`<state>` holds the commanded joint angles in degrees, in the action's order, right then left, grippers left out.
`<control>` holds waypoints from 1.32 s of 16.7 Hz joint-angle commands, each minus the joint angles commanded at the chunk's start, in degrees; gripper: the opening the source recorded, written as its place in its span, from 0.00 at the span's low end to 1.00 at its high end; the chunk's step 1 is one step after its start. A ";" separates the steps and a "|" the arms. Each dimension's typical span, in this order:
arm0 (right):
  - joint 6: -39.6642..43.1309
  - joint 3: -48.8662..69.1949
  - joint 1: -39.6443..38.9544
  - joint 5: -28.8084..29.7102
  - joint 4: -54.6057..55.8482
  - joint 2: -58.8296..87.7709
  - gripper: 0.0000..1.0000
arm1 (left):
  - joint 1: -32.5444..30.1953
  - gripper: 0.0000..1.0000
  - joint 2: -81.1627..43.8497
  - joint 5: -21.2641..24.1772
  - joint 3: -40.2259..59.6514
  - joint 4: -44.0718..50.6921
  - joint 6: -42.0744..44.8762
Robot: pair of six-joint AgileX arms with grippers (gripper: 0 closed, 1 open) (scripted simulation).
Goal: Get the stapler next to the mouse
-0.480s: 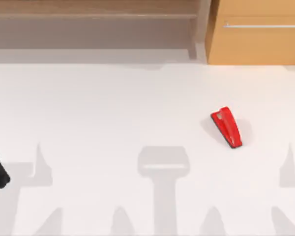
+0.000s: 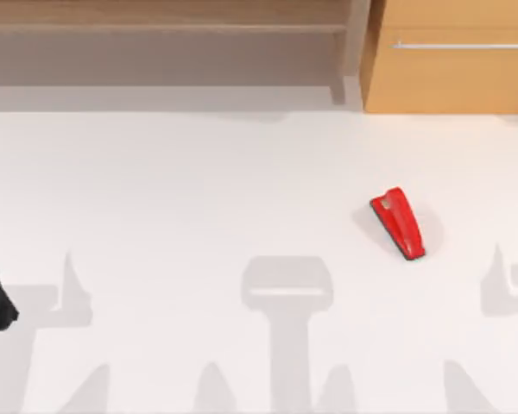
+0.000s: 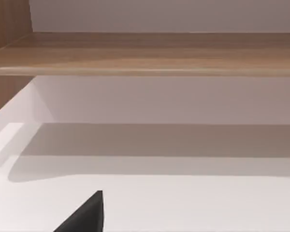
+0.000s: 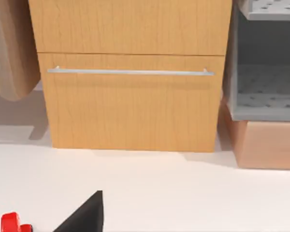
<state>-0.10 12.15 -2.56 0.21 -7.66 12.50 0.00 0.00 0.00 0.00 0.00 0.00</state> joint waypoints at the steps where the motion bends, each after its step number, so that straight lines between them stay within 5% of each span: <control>1: -0.03 3.81 -0.82 0.01 -2.34 4.19 1.00 | 0.00 1.00 0.00 0.00 0.00 0.00 0.00; 14: -1.22 63.37 -14.06 -0.67 -42.35 83.21 1.00 | 0.00 1.00 0.00 0.00 0.00 0.00 0.00; 22: -1.40 87.86 -19.27 -0.31 -57.11 111.33 1.00 | 0.00 1.00 0.00 0.00 0.00 0.00 0.00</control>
<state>-1.50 100.01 -21.83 -0.10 -64.77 123.83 0.00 0.00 0.00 0.00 0.00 0.00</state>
